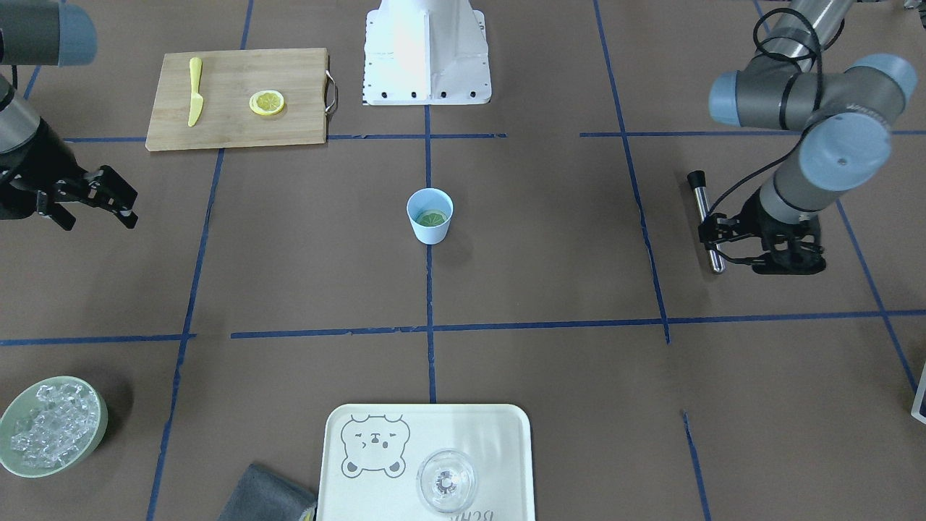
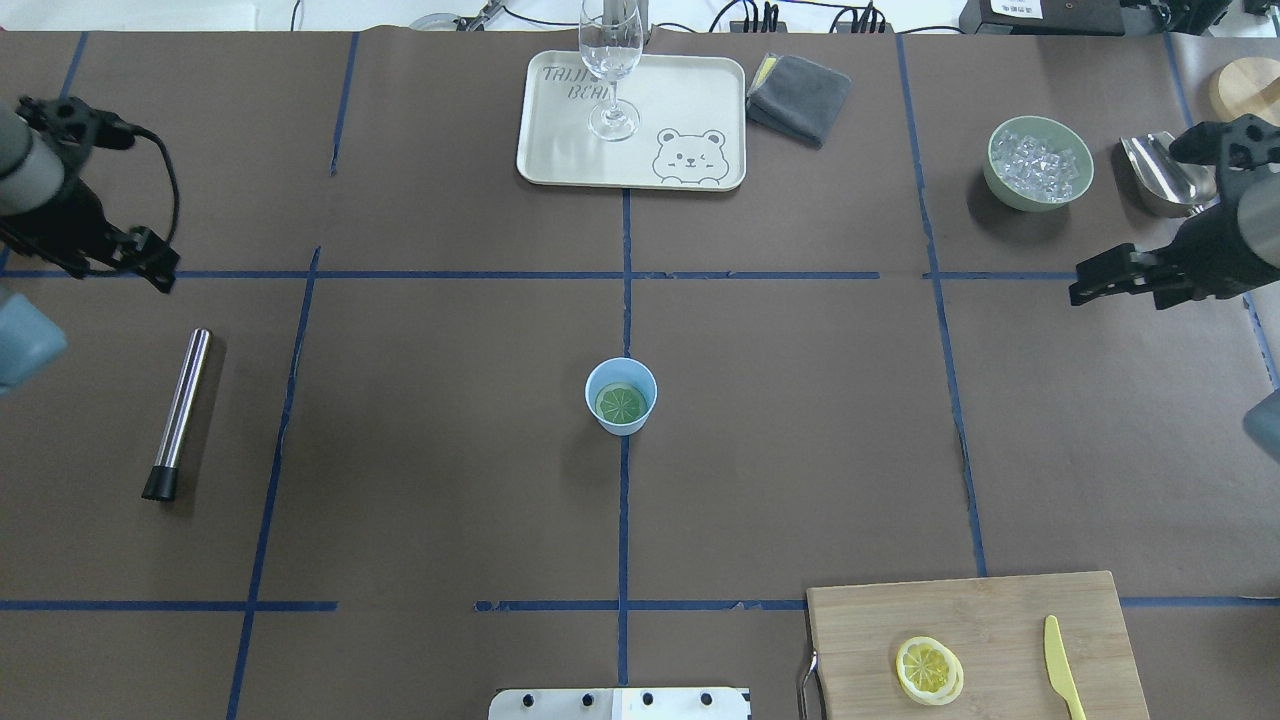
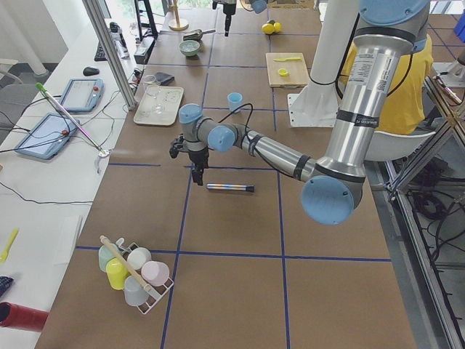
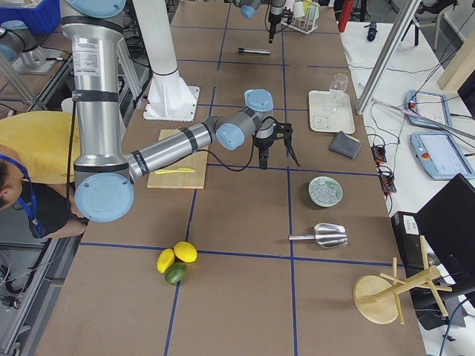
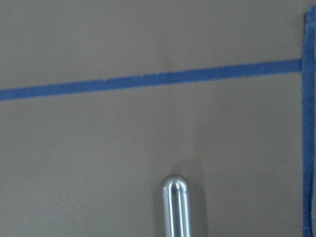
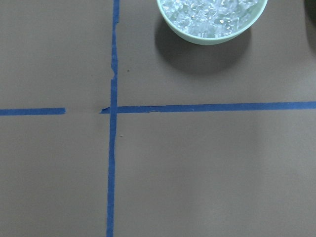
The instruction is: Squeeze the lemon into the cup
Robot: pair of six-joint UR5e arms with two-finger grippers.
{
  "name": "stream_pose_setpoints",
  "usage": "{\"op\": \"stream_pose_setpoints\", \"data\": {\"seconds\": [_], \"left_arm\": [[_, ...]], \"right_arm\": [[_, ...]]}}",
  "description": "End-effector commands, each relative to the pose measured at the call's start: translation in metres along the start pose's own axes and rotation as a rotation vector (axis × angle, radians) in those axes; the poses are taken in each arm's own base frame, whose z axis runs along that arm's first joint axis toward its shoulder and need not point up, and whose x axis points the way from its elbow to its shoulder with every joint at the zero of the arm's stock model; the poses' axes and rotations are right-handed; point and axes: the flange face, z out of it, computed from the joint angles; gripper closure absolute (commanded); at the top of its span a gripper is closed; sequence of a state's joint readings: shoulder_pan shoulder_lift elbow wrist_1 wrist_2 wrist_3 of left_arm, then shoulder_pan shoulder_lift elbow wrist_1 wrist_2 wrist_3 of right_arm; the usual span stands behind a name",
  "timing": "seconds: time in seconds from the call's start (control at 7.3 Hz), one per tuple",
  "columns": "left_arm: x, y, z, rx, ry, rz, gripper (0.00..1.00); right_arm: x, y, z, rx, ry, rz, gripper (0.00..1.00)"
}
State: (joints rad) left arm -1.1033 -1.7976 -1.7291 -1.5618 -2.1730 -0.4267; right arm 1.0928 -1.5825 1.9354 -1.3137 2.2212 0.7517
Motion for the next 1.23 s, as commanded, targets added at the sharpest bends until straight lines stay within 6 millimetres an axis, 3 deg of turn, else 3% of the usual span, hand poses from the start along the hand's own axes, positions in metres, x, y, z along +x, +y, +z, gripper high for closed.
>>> {"op": "stream_pose_setpoints", "data": {"seconds": [0.0,0.14,0.27,0.41,0.55,0.68,0.96,1.1], "left_arm": [[-0.111,-0.001,-0.091,0.078,-0.044,0.077,0.00],[-0.151,0.013,-0.099,0.072,-0.009,0.095,0.00],[-0.198,0.047,-0.090,0.058,0.061,0.081,0.00],[-0.232,0.074,-0.080,0.042,0.062,0.099,0.00],[-0.260,0.108,-0.065,0.013,0.067,0.073,0.00],[-0.268,0.125,-0.051,-0.014,0.072,0.047,0.00],[-0.271,0.140,-0.035,-0.022,0.174,0.023,0.00],[-0.268,0.139,-0.038,-0.012,0.182,0.021,0.00]], "right_arm": [[0.102,-0.016,-0.020,-0.017,-0.014,-0.067,0.00],[0.143,-0.021,-0.023,-0.011,0.005,-0.109,0.00],[0.191,-0.023,-0.024,-0.035,0.012,-0.143,0.00],[0.223,-0.021,-0.029,-0.062,0.028,-0.189,0.00],[0.243,-0.018,-0.040,-0.091,0.036,-0.202,0.00],[0.252,-0.012,-0.039,-0.115,0.036,-0.221,0.00],[0.252,-0.011,-0.039,-0.117,0.033,-0.219,0.00],[0.250,-0.011,-0.039,-0.115,0.013,-0.219,0.00]]}}
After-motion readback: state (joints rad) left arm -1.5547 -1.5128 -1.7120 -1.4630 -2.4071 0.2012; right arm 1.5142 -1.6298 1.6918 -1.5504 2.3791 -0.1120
